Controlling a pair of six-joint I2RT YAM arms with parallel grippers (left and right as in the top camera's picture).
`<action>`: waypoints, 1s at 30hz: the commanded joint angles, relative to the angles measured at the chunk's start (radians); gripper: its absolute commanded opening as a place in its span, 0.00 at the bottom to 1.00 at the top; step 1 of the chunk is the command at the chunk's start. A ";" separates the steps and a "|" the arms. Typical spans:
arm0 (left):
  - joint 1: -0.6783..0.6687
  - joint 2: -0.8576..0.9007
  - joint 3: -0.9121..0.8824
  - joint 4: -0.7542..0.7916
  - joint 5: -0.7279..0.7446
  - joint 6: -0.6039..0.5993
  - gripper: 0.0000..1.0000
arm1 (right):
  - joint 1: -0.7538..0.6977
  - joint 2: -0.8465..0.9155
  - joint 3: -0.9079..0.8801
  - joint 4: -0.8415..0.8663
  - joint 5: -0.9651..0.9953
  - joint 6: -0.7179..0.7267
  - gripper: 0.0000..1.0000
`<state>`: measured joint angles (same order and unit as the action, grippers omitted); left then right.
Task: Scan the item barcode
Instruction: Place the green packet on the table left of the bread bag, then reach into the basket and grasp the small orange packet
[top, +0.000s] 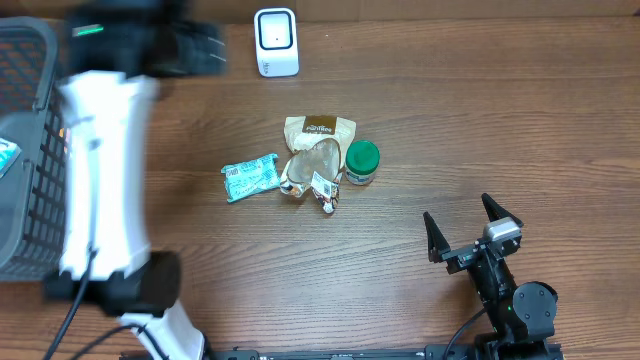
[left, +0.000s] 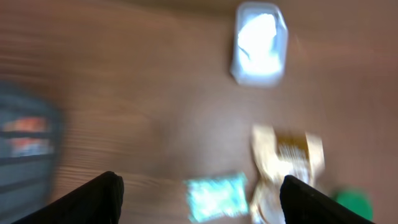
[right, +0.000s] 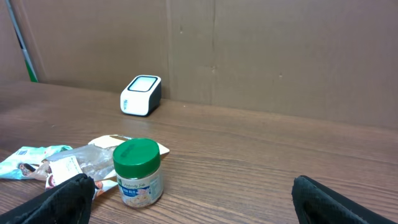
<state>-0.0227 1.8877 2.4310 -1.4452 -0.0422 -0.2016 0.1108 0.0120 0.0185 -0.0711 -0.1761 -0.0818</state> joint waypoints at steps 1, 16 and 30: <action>0.219 -0.086 0.073 -0.017 -0.017 -0.062 0.86 | -0.006 -0.007 -0.010 0.005 0.002 0.002 1.00; 0.820 0.089 -0.165 0.179 0.365 0.036 0.83 | -0.006 -0.007 -0.010 0.005 0.002 0.002 1.00; 0.760 0.468 -0.217 0.307 0.469 0.158 0.76 | -0.006 -0.007 -0.010 0.005 0.002 0.002 1.00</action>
<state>0.7628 2.3219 2.2166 -1.1496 0.3748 -0.1055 0.1108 0.0120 0.0185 -0.0715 -0.1764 -0.0818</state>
